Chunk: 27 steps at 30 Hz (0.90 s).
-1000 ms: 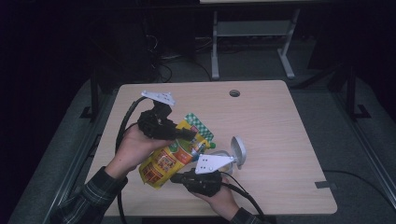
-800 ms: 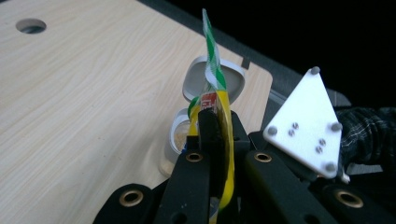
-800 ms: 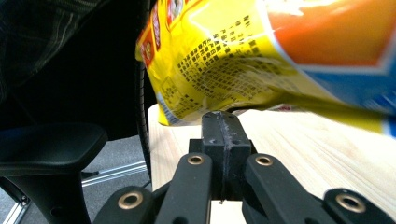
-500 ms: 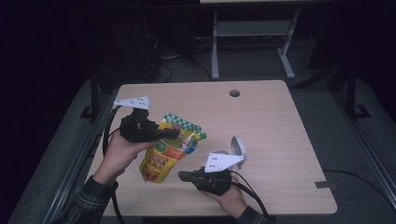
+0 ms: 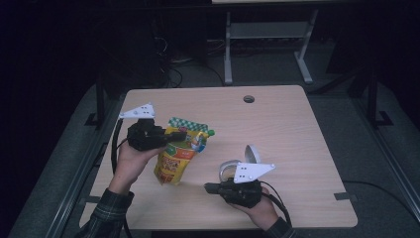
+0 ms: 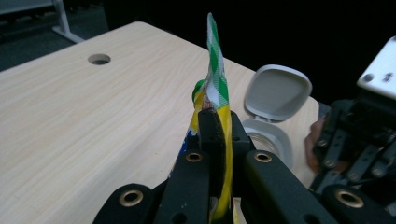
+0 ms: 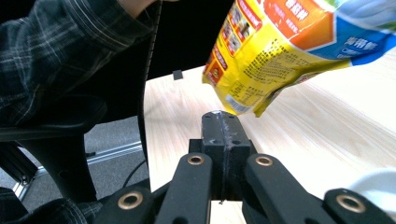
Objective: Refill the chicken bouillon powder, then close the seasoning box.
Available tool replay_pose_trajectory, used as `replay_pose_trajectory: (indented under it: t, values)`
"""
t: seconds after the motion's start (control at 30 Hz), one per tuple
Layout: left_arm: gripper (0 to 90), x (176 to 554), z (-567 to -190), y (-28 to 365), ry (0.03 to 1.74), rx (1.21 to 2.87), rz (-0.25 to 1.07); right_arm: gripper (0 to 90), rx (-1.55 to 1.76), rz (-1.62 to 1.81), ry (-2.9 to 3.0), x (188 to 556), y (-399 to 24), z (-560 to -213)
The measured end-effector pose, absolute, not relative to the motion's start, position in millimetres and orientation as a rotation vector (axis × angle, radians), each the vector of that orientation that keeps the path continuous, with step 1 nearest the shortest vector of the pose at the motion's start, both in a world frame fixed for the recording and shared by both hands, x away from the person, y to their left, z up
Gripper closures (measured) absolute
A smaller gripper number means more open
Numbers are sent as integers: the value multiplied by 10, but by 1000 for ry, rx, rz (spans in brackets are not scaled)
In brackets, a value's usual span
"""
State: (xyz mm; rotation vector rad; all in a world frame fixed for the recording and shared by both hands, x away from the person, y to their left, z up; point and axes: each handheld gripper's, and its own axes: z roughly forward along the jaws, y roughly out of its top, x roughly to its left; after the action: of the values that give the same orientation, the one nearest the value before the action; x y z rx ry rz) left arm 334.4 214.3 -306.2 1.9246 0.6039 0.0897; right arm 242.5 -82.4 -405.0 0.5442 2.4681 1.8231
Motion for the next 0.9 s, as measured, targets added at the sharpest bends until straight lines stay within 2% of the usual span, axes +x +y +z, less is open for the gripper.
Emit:
replay_pose_trajectory:
  t: [0.53,0.9]
  values:
    - [898,3696,-3379,2227,641,1892,184,900,596,1781,2467,2436,-1172,-4027]
    - [896,3756,-3534,2305,660,1860,181,900,615,1776,2458,2435,-1240,-4029]
